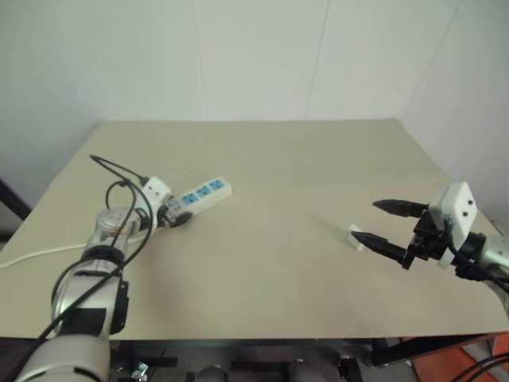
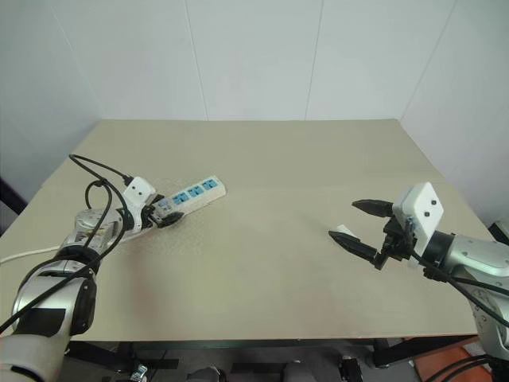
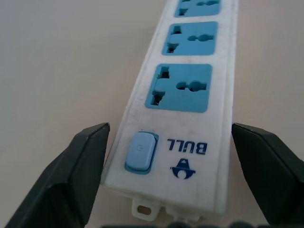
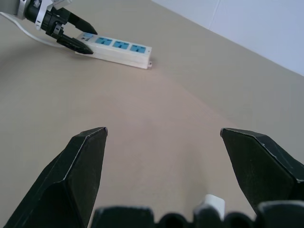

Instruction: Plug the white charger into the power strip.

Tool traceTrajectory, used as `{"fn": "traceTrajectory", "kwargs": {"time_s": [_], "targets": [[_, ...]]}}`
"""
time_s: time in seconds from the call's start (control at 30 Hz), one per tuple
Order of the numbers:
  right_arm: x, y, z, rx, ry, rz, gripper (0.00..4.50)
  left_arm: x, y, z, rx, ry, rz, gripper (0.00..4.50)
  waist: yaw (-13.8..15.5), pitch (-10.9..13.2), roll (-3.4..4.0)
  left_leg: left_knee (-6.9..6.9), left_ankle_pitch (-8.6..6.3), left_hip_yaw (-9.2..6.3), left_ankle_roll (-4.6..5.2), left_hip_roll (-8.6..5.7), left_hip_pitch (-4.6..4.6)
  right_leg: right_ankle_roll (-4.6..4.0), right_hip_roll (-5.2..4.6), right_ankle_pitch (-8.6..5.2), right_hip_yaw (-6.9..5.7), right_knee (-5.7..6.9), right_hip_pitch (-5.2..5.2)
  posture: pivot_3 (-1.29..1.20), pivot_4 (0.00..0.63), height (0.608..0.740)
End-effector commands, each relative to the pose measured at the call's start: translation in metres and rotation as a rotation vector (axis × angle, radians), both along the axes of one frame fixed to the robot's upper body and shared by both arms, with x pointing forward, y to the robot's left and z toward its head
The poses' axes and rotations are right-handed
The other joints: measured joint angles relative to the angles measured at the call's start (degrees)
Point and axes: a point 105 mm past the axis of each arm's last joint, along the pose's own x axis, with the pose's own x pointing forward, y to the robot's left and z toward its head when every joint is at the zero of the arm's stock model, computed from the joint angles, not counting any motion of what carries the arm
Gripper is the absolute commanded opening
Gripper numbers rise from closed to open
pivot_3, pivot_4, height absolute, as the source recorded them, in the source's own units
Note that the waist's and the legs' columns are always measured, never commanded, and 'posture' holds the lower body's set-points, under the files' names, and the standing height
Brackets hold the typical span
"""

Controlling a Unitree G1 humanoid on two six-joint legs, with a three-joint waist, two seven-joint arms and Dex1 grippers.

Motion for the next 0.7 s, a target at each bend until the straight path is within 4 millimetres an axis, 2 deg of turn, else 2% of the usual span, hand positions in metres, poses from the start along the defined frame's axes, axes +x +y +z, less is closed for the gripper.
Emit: {"fn": "traceTrajectory", "kwargs": {"time_s": [0.03, 0.33, 0.4, 0.7], "targets": [[-0.004, 0.001, 0.012, -0.010, -0.043, 0.002, 4.50, -0.002, -0.004, -0.009, -0.009, 0.039, -0.016, 3.32, 0.1, 0.0, 0.00, 0.00, 0.00, 0.00, 0.00, 0.00, 0.01, 0.00, 0.00, 0.00, 0.00, 0.00, 0.01, 0.00, 0.150, 0.740], [-0.003, 0.003, 0.011, -0.004, -0.040, 0.002, 4.50, -0.004, -0.019, -0.007, -0.041, 0.051, -0.094, 3.28, 0.6, 0.0, -0.01, 0.00, 0.00, 0.00, 0.00, -0.01, 0.00, 0.01, -0.01, 0.00, 0.00, -0.02, 0.03, 0.00, 0.150, 0.740], [-0.003, 0.003, 0.011, -0.003, -0.040, 0.001, 4.50, -0.006, -0.028, -0.008, -0.067, 0.058, -0.143, 3.28, 0.8, 0.0, -0.01, 0.00, 0.00, 0.00, 0.00, -0.01, 0.00, 0.01, -0.01, 0.00, -0.01, -0.02, 0.03, 0.00, 0.150, 0.740], [-0.004, 0.002, 0.013, -0.003, -0.041, -0.003, 4.50, -0.032, -0.097, -0.015, -0.236, 0.117, -0.523, 3.28, 1.5, 0.0, -0.01, 0.01, 0.00, 0.00, 0.00, -0.03, -0.05, 0.00, -0.02, 0.01, -0.03, -0.05, 0.03, 0.00, 0.150, 0.740]]}}
